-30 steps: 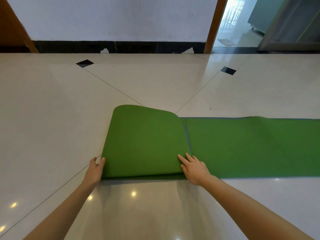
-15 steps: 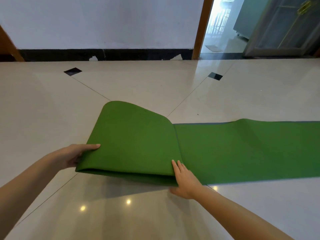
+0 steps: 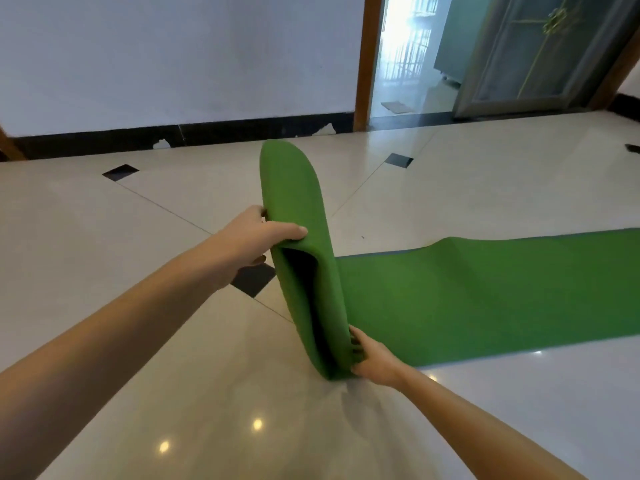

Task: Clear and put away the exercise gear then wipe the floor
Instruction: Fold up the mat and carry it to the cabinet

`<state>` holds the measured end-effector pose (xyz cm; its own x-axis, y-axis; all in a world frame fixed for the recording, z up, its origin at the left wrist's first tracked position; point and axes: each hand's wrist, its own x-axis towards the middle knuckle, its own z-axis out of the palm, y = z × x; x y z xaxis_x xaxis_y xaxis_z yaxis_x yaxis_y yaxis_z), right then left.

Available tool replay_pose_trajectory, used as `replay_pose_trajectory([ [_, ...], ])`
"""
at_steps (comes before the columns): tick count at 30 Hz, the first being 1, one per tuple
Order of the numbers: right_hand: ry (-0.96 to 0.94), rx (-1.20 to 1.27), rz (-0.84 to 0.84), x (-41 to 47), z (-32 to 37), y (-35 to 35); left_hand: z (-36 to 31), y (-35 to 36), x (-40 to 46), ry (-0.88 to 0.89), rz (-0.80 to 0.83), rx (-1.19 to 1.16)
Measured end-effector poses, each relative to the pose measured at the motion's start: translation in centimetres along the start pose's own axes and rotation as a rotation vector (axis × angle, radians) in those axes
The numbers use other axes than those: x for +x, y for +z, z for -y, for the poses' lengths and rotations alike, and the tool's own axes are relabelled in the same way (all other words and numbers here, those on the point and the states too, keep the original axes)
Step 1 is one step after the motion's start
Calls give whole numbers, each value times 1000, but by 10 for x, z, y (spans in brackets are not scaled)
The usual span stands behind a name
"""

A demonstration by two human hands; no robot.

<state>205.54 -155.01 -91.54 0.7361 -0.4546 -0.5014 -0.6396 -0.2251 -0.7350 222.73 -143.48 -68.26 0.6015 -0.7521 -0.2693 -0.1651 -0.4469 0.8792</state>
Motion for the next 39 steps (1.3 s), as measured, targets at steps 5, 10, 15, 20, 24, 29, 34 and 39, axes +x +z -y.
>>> replay_pose_trajectory([
  [5, -8, 384, -111, -33, -28, -53, -36, 97, 14, 130, 31, 10],
  [10, 15, 689, -361, -55, -56, -110, -44, 202, 29, 311, 68, 239],
  [15, 110, 1003, -611, -77, -103, -161, -3, 293, 56, 341, 218, 709],
  [20, 306, 830, -579, -92, -156, -182, 48, 337, 73, 286, 386, 978],
  [24, 155, 272, -646, -96, -167, -204, 65, 345, 84, 395, 410, 1132],
  [29, -164, -193, -607, -84, -153, -224, 79, 349, 92, 502, 446, 1256],
  [34, -219, -840, -404, -45, -167, -218, 93, 353, 95, 532, 486, 1253],
  [39, -50, -899, -334, -27, -197, -207, 106, 352, 103, 567, 506, 1367],
])
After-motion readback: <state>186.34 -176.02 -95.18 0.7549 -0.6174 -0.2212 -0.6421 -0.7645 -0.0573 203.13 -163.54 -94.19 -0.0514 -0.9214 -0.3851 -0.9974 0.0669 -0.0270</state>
